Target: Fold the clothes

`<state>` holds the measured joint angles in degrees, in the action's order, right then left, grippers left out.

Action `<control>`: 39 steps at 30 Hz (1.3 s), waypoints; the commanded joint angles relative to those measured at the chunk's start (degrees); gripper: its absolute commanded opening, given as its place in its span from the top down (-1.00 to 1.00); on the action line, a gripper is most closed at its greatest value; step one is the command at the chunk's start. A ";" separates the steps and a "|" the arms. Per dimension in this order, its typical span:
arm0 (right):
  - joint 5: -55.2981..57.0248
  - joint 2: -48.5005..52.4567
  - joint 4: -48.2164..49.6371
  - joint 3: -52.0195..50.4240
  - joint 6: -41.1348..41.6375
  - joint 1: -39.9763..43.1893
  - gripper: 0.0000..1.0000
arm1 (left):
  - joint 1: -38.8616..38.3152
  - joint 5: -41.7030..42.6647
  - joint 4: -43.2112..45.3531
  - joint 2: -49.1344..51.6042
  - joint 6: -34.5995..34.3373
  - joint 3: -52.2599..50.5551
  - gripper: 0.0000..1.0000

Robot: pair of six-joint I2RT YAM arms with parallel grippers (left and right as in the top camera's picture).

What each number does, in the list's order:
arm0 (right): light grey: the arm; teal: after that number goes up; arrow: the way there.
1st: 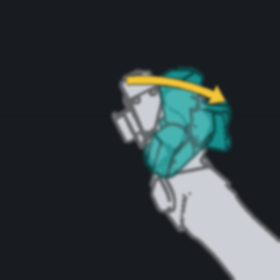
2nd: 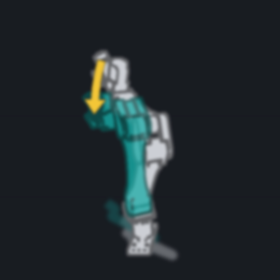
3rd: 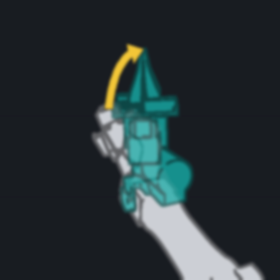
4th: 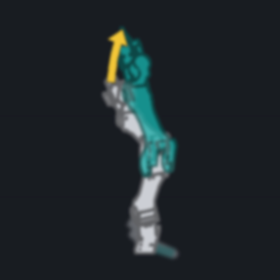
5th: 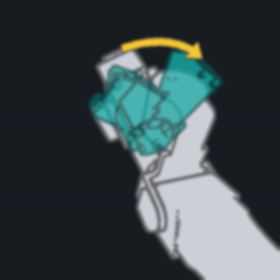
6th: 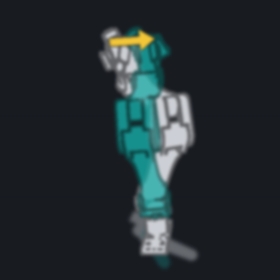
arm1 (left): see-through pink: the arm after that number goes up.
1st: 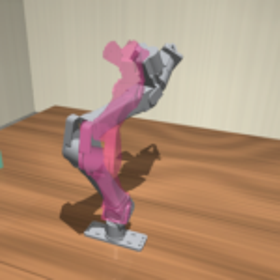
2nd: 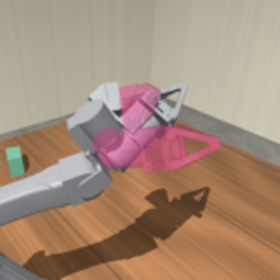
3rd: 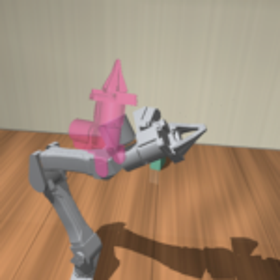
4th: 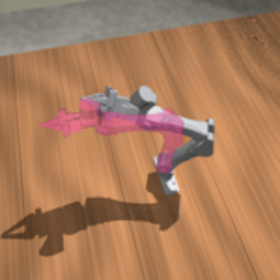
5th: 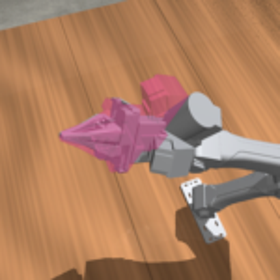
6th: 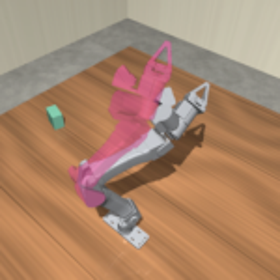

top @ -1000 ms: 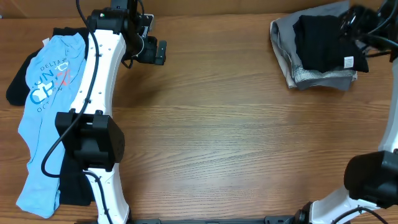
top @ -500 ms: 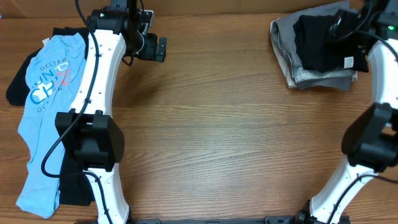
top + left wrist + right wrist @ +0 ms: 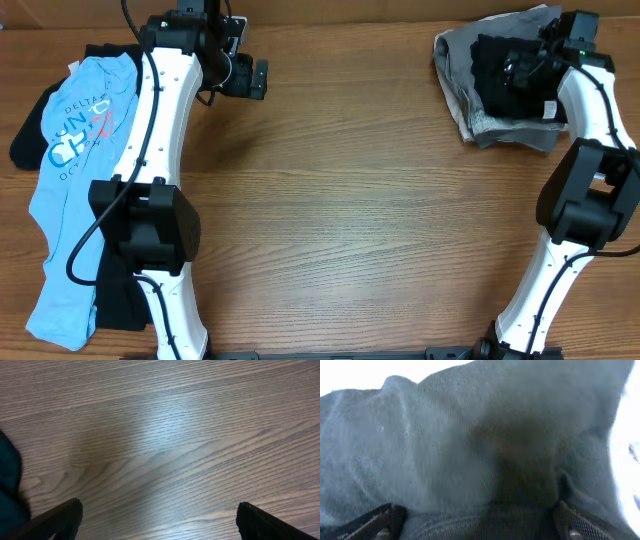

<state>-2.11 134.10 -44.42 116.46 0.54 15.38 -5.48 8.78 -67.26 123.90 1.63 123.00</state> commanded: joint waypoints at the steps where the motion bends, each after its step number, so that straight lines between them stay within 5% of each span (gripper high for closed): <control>1: 1.25 -4.81 -2.93 8.11 0.94 0.07 -1.00 | 0.42 -0.33 0.04 0.52 -0.33 -0.28 -1.00; 13: 0.59 -22.14 -28.79 35.60 0.98 0.04 -1.00 | 0.42 -0.35 0.04 0.52 -0.35 -0.28 -1.00; 33: 0.83 -31.32 -29.94 35.69 0.96 0.07 -1.00 | 0.42 -0.33 0.04 0.52 -0.33 -0.28 -1.00; 39: 6.14 -37.99 -32.50 33.75 0.96 -5.75 -1.00 | 0.42 -0.33 0.04 0.52 -0.33 -0.28 -1.00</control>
<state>1.78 102.24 -76.47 151.59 1.48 12.95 -5.50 8.78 -67.29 123.90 1.63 123.00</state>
